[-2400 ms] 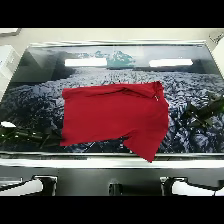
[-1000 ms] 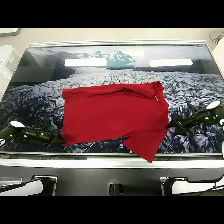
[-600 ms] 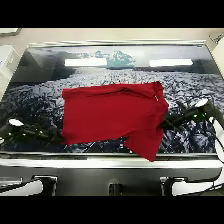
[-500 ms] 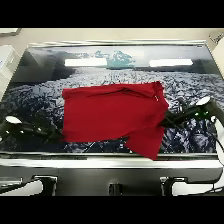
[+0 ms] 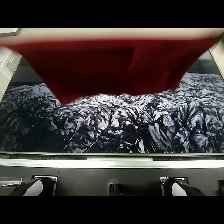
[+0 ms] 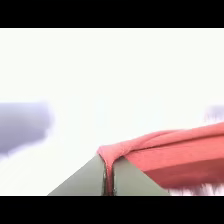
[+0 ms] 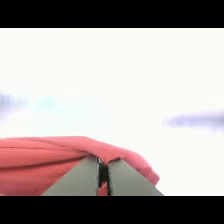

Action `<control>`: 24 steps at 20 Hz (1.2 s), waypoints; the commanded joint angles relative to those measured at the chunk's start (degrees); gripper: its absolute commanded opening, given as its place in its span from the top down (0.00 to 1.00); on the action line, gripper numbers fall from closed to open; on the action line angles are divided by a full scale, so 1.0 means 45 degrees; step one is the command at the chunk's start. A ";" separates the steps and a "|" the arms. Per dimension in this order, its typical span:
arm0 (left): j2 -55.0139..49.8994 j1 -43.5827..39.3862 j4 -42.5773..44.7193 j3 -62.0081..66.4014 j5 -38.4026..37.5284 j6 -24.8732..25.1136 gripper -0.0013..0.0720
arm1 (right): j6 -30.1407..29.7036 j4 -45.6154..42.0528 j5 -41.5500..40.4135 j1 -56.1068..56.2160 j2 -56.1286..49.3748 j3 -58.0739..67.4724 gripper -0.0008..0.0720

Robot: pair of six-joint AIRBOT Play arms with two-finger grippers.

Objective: Fold the clothes and pants, and hang the long-sleeved shirts on hangers.

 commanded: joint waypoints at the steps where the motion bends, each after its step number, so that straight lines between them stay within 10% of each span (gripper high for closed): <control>1: 0.1535 -0.0010 0.0117 0.3468 0.1336 -0.1443 0.96 | -0.0063 -0.0418 -0.2142 0.0005 0.2453 0.1919 0.93; 13: 0.4061 -0.0010 0.2380 0.3225 -0.1457 -0.2667 0.96 | 0.3016 -0.4109 0.2181 0.0005 0.5153 0.1919 0.93; 19: 0.3167 -0.0063 0.2365 -0.1744 -0.4571 -0.2652 0.96 | 0.3813 -0.3973 0.9991 0.0034 0.1190 0.0835 0.94; 24: 0.0384 -0.1307 0.2375 -0.8364 -0.1753 -0.2181 0.96 | 0.3963 -0.2540 0.7295 0.0345 -0.2341 -0.4901 0.94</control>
